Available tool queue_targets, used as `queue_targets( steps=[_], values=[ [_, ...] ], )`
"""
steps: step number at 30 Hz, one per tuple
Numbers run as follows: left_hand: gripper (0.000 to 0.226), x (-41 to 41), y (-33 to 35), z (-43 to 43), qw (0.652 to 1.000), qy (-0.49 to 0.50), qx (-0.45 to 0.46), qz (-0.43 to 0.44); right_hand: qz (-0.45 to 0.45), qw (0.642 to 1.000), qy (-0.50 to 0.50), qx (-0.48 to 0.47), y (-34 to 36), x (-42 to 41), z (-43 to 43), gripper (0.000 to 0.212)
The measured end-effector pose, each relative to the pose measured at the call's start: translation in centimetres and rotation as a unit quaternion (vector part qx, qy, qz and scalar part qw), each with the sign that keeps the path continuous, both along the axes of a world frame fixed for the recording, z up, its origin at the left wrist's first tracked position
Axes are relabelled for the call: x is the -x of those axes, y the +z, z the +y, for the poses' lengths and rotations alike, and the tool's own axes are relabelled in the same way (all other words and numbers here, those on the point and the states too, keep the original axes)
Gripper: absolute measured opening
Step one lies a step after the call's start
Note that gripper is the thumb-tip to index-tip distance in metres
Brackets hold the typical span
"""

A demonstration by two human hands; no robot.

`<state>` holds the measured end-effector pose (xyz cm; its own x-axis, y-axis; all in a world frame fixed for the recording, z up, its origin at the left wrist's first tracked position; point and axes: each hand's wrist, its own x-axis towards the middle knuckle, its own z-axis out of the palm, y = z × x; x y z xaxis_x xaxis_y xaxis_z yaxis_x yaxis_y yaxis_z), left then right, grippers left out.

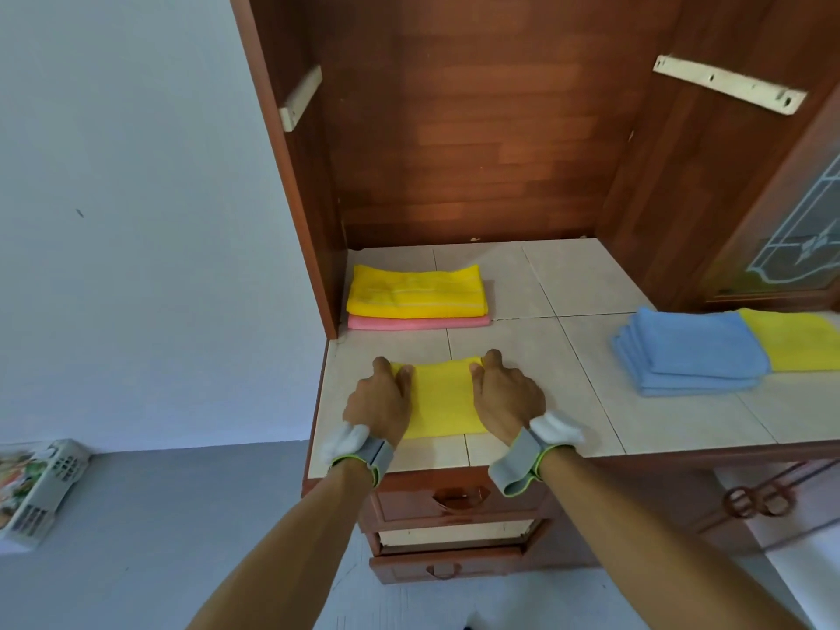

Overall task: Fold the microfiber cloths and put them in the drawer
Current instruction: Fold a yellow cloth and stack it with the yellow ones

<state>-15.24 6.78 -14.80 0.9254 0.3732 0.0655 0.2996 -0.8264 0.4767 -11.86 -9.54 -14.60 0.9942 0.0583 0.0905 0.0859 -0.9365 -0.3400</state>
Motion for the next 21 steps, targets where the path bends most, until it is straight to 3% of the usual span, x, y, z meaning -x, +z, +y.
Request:
queue_targets(
  steps=[9,13,17,21],
  values=[
    [0.049,0.1,-0.8,-0.6,0.993,-0.032,-0.115,0.001,-0.039,0.999,-0.024,-0.029,-1.3,1.4,-0.1,0.044],
    [0.050,0.1,-1.3,-0.5,0.987,-0.055,-0.152,-0.023,-0.044,0.997,-0.057,0.008,-1.9,2.1,0.4,0.051],
    [0.048,-0.5,-2.0,-1.0,0.978,-0.118,-0.144,-0.091,-0.055,0.994,-0.093,0.024,-1.8,2.0,-0.7,0.048],
    [0.036,-0.7,-1.6,-2.0,0.987,-0.103,-0.011,-0.124,-0.024,0.998,-0.039,-0.045,-0.9,1.7,-1.8,0.041]
  ],
)
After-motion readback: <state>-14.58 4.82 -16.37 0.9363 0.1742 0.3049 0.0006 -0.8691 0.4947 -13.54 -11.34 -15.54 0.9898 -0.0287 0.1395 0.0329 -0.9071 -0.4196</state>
